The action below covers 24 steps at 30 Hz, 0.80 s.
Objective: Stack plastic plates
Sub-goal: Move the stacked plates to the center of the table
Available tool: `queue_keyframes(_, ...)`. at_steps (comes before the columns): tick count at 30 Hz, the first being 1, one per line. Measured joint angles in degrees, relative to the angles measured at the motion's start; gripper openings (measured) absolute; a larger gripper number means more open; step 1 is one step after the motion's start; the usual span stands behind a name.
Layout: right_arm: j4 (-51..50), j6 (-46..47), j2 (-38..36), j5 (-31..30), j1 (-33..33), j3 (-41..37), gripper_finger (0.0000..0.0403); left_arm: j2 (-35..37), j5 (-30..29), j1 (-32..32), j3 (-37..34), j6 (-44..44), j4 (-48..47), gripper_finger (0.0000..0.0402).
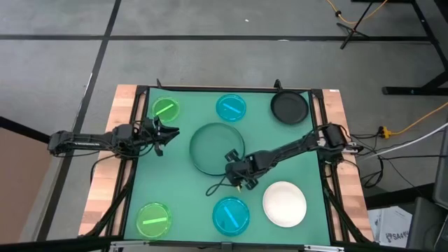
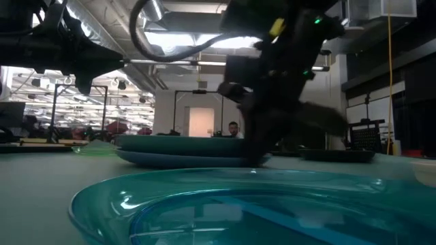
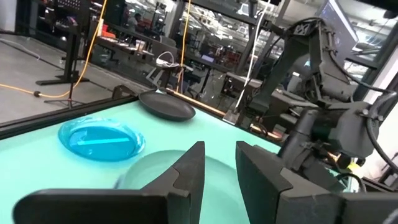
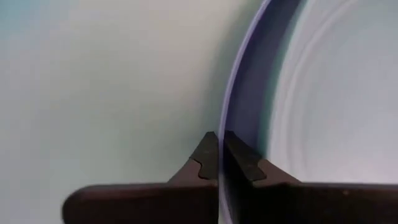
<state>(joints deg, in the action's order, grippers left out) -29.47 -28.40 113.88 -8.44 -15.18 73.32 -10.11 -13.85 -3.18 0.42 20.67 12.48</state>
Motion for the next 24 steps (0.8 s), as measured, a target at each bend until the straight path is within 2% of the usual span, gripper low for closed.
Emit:
queue_keyframes(9,-10.3,7.4,-1.3,2.6,-4.0,0.1,0.0000,0.0,0.0,0.0,0.0,0.3,0.1,0.0085)
queue_keyframes(24,-12.6,16.2,-2.0,3.9,-4.7,0.1,0.0028,0.0,0.0,0.0,0.0,0.2,0.1,0.0085)
